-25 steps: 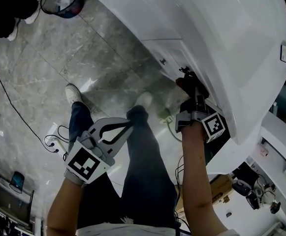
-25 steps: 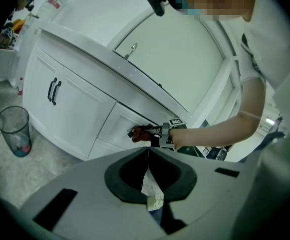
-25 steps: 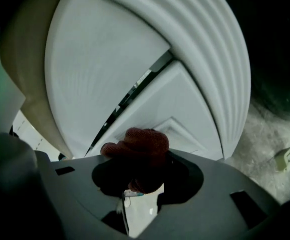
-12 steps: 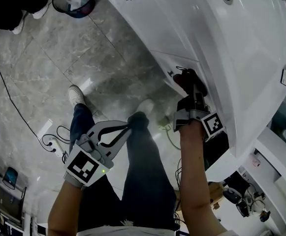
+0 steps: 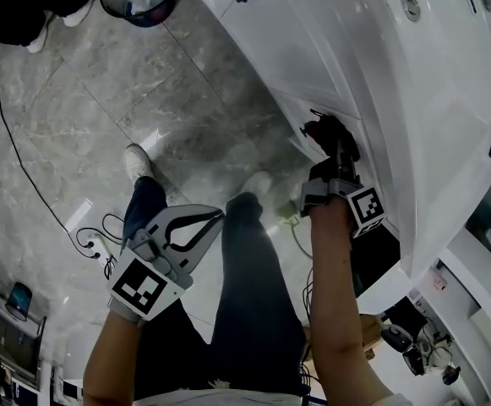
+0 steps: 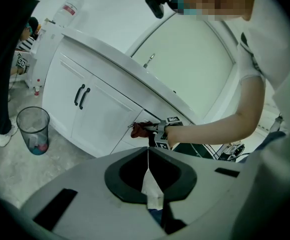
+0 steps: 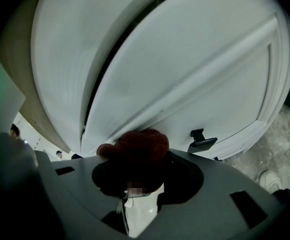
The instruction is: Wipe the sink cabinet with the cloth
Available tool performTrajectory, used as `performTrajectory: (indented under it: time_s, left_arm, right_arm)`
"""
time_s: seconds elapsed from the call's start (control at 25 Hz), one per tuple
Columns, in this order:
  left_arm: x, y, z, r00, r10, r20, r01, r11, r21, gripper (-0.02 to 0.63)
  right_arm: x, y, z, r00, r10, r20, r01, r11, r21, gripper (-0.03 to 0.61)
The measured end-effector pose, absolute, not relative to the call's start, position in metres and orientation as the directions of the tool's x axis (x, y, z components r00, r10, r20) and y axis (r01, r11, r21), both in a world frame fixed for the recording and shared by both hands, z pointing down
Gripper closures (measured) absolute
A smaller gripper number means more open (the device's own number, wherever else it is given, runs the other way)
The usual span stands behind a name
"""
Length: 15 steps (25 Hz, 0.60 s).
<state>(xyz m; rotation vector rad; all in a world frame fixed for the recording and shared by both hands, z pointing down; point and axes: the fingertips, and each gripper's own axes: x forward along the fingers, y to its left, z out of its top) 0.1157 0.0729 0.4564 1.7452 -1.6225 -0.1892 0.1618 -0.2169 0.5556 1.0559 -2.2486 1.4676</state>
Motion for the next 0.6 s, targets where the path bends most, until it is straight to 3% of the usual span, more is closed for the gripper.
performTrajectory:
  time_s: [0.6]
  left_arm:
    - [0.116, 0.070, 0.488, 0.209, -0.898, 0.387, -0.827, 0.049, 0.560, 0.601]
  right_arm:
    - [0.165, -0.220, 0.618, -0.692, -0.477, 0.543, -0.699, 0.252, -0.670, 0.436]
